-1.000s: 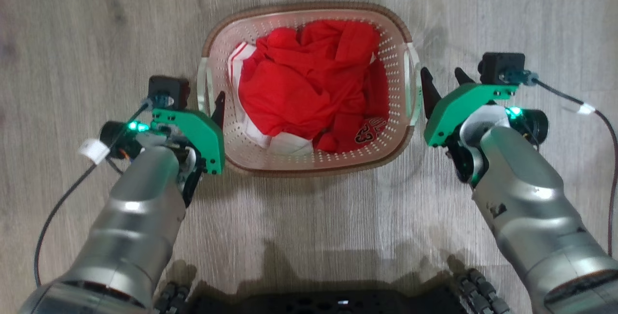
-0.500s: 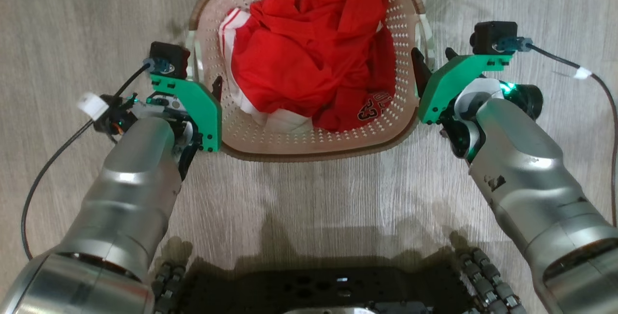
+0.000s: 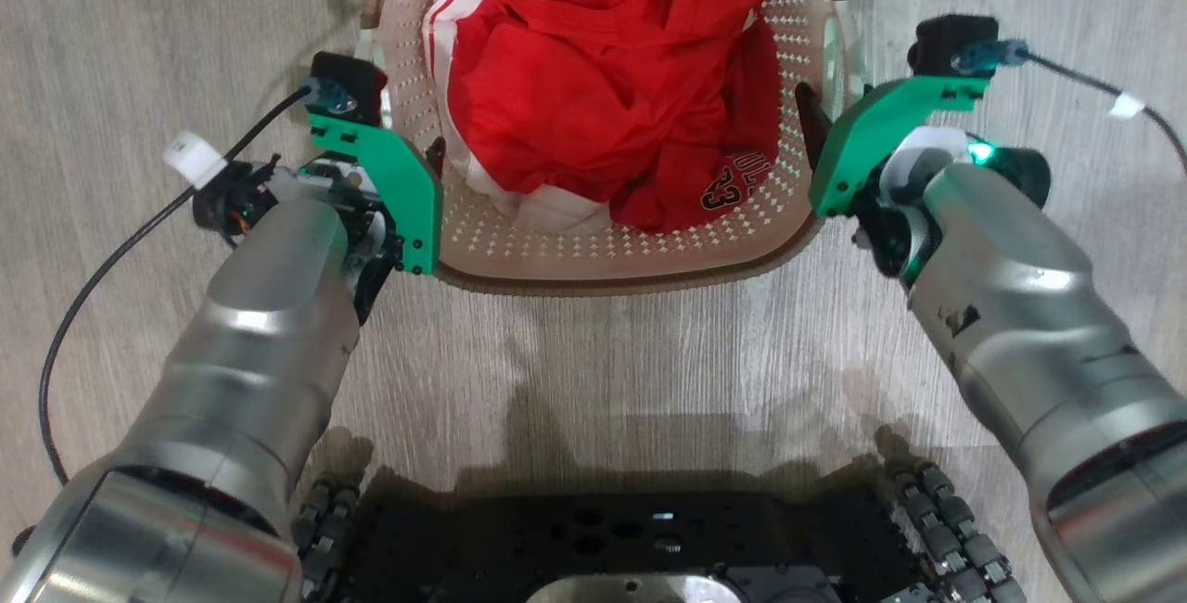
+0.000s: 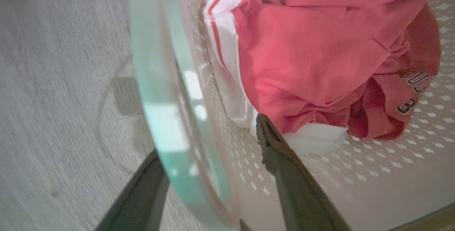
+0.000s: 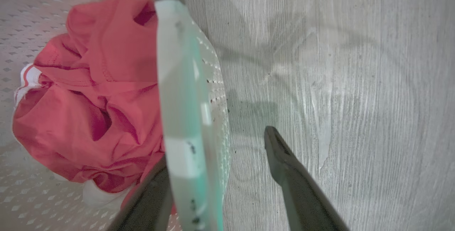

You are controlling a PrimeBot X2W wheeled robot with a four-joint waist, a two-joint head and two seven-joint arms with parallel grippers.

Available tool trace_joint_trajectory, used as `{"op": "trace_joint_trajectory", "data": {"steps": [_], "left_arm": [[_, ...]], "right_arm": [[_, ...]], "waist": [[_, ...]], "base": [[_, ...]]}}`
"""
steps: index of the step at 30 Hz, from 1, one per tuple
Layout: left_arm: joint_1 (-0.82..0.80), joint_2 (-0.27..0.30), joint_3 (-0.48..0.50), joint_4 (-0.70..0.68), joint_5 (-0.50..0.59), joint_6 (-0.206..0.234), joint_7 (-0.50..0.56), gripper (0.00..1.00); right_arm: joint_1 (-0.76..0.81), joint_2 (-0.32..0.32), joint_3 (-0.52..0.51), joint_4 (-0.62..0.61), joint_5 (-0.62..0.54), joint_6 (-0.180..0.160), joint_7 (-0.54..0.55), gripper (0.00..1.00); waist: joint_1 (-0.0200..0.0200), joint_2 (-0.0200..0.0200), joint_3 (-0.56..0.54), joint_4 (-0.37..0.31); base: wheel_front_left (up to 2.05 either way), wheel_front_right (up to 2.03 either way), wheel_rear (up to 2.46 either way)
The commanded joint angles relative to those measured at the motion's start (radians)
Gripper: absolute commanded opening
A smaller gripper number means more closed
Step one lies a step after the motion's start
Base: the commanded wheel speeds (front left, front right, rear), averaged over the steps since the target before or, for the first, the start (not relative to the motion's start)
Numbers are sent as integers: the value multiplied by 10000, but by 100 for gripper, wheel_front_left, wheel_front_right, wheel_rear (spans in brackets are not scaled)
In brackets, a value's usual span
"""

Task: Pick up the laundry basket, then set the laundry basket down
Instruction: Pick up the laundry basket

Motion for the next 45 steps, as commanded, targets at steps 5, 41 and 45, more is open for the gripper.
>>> {"op": "trace_joint_trajectory", "data": {"steps": [5,41,45], "left_arm": [[-25,259,-292,-65,-280,-62,64,100],[472,258,-3509,-750,-2280,-63,1081,0],[788,290,-4152,-971,-2532,-63,1352,0]], "right_arm": [[-30,176,505,91,277,71,52,100],[89,176,2385,340,2057,71,636,0],[335,176,2682,277,2113,71,971,0]], "waist": [[0,0,172,101],[0,0,-961,137],[0,0,-1673,129]], "base": [[0,0,0],[0,0,0],[0,0,0]]}}
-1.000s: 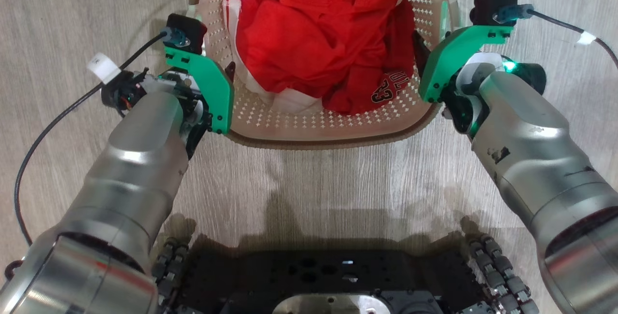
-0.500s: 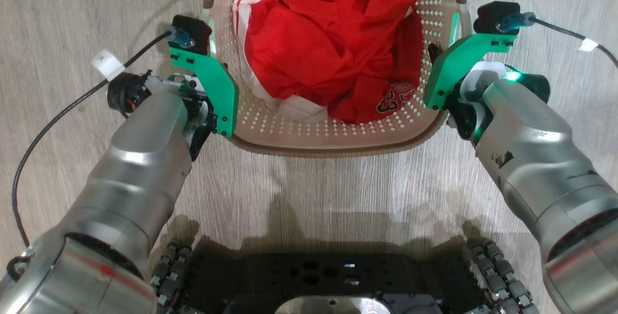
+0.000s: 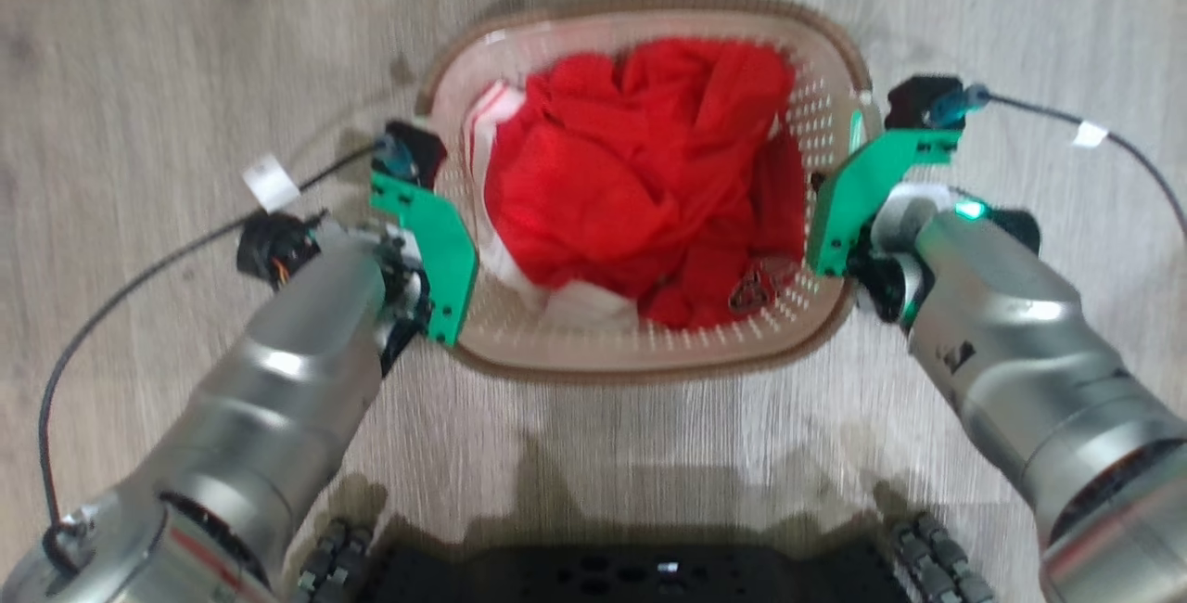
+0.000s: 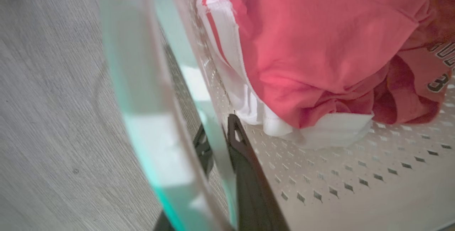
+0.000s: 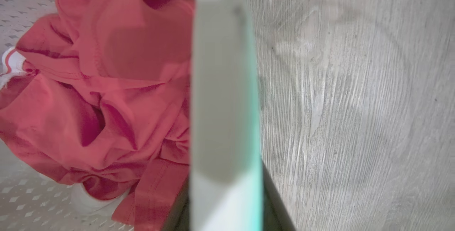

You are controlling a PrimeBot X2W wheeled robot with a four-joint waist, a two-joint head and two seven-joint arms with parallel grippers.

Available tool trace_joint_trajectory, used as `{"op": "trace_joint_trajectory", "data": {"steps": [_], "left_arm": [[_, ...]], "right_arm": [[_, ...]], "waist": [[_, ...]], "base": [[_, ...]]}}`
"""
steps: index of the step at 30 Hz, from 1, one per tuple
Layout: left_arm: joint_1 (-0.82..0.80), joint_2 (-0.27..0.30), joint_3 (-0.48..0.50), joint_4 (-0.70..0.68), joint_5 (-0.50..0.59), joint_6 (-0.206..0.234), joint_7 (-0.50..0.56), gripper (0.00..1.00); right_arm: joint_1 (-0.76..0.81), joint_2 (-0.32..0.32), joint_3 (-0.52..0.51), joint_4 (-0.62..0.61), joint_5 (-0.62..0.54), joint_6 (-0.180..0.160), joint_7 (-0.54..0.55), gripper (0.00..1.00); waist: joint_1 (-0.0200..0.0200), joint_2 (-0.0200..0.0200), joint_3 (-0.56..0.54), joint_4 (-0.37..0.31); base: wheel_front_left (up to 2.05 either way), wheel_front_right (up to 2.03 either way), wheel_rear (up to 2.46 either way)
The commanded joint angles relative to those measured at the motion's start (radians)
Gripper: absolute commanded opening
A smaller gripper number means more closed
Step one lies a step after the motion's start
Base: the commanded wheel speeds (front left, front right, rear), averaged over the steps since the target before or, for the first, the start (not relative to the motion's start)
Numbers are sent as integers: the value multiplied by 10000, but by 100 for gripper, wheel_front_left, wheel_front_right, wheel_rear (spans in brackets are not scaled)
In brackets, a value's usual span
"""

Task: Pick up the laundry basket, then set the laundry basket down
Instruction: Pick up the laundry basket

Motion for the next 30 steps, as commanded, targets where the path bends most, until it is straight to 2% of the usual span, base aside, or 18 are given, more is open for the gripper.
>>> {"op": "trace_joint_trajectory", "data": {"steps": [1,15,30], "left_arm": [[478,66,-356,-376,-36,-92,91,0],[1802,420,-1505,-1226,-1582,-92,515,0],[3207,728,-2392,-1896,-2564,-92,1099,0]], "right_arm": [[370,316,175,-403,160,71,57,0],[1583,316,854,-948,733,71,1089,0],[3178,316,1215,-1354,1286,71,1405,0]], "waist": [[0,0,-664,-21],[0,0,-3414,-30],[0,0,-5465,-103]], "base": [[0,0,0],[0,0,0],[0,0,0]]}}
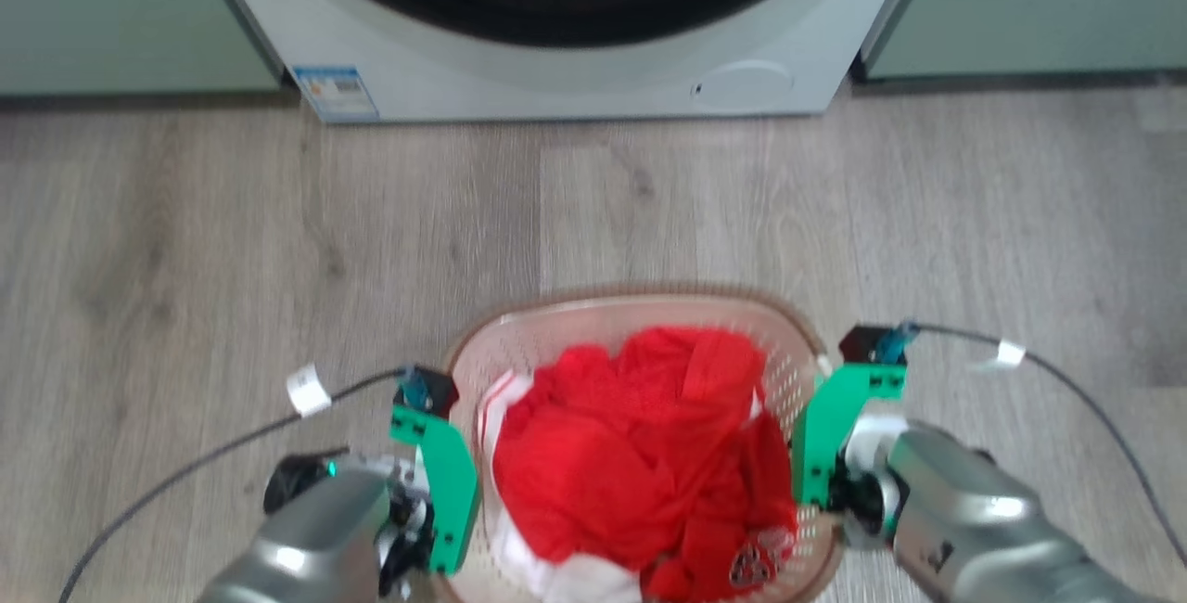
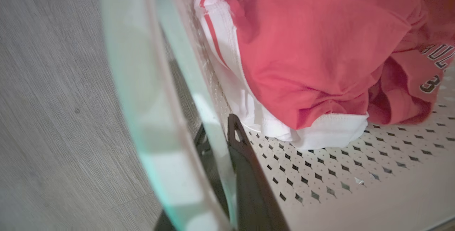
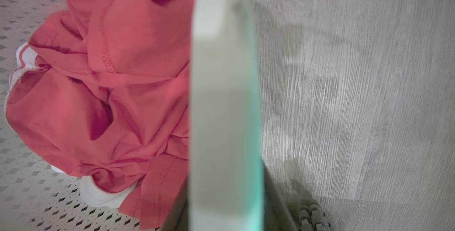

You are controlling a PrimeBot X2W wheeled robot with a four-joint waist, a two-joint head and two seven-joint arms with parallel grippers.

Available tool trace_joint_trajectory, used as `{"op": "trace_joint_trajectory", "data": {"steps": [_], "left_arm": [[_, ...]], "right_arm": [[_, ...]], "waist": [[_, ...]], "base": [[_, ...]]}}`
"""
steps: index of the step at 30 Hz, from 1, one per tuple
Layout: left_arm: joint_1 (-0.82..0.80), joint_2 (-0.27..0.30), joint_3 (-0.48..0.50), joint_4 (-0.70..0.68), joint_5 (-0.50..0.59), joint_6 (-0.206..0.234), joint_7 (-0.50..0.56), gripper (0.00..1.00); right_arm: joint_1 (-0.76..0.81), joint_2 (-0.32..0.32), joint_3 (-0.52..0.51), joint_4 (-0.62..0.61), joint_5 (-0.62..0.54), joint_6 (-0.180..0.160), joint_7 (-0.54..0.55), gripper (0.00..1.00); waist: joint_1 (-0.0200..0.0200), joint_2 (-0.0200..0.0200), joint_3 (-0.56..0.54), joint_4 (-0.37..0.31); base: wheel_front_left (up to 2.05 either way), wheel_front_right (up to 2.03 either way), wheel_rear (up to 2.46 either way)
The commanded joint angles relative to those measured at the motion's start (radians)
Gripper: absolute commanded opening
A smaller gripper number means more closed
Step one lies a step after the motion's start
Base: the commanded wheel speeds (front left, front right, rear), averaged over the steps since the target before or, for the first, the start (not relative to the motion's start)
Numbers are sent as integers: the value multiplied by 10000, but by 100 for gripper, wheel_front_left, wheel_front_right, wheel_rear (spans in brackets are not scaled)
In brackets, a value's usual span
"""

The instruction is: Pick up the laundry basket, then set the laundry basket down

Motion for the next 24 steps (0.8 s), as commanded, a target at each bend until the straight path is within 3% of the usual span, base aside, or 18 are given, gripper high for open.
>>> {"op": "trace_joint_trajectory", "data": {"steps": [1,12,24], "left_arm": [[3,-112,-125,-505,69,-171,29,0],[830,-102,-294,-660,-165,-171,118,0],[929,-29,-255,-735,-267,-54,45,0]], "right_arm": [[-114,427,113,-643,96,161,-26,0],[806,427,513,-978,517,161,181,0],[926,427,646,-868,735,161,85,0]], "waist": [[1,-1,-347,-78],[1,-1,-1363,-311],[1,-1,-1526,-186]], "base": [[0,0,0],[0,0,0],[0,0,0]]}}
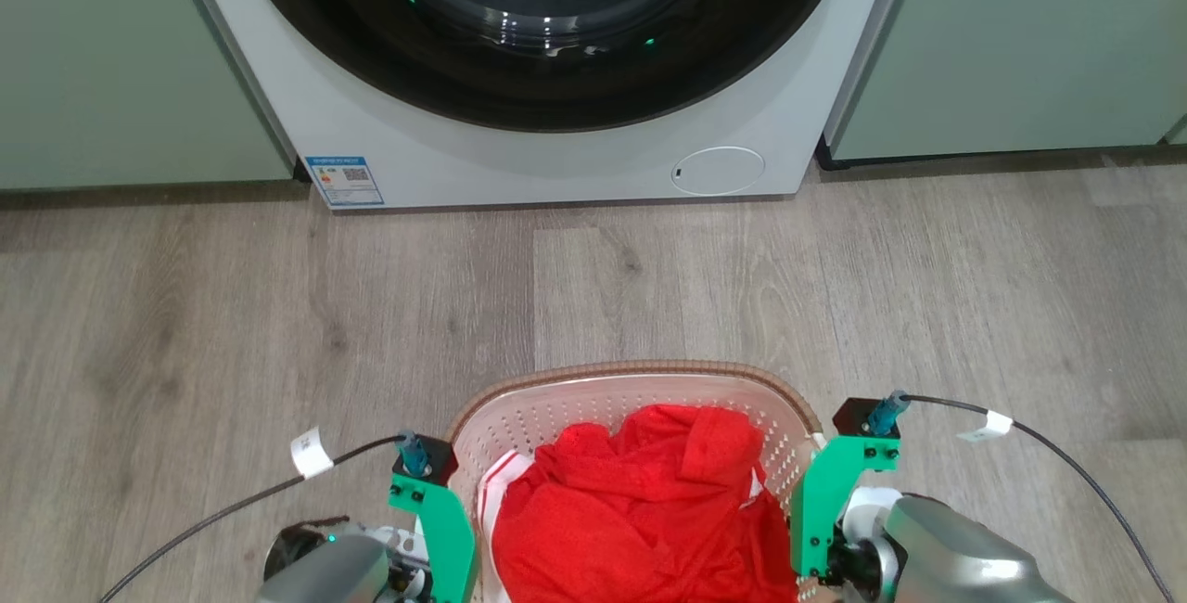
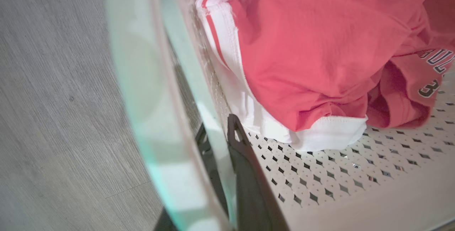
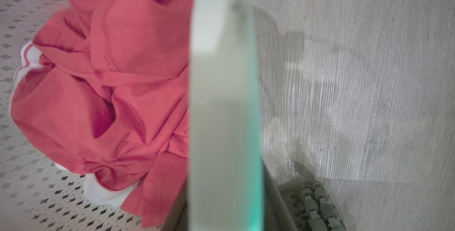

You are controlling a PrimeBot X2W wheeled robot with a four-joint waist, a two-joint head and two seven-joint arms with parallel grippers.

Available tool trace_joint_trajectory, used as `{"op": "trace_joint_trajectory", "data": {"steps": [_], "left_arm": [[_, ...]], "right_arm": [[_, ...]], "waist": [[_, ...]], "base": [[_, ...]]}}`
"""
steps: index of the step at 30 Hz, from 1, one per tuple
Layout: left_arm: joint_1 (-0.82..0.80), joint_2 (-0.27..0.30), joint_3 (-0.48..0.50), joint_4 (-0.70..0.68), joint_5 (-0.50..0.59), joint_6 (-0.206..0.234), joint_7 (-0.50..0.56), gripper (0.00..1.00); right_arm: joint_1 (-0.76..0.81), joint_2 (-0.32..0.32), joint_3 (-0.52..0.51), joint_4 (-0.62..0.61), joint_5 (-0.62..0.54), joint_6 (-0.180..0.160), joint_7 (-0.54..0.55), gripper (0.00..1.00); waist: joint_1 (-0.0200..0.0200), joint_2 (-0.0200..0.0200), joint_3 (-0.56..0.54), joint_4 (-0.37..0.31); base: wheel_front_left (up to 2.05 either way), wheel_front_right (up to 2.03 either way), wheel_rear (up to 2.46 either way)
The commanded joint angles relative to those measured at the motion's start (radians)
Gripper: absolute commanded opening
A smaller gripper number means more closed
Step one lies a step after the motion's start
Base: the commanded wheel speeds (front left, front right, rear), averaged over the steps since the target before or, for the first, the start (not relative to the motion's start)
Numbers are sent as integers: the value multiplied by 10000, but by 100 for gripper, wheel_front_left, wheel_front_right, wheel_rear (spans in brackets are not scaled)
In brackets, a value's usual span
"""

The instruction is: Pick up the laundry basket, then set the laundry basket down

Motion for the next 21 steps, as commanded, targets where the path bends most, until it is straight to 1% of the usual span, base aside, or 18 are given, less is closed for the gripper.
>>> {"op": "trace_joint_trajectory", "data": {"steps": [1,21], "left_arm": [[-199,-178,-2,-547,48,-81,-141,0],[-268,-183,23,-604,-66,23,-154,0]], "right_arm": [[-252,481,108,-562,139,248,-96,0],[-430,481,356,-433,330,248,-167,0]], "waist": [[1,-1,8,30],[1,-1,59,33]], "base": [[0,0,0],[0,0,0]]}}
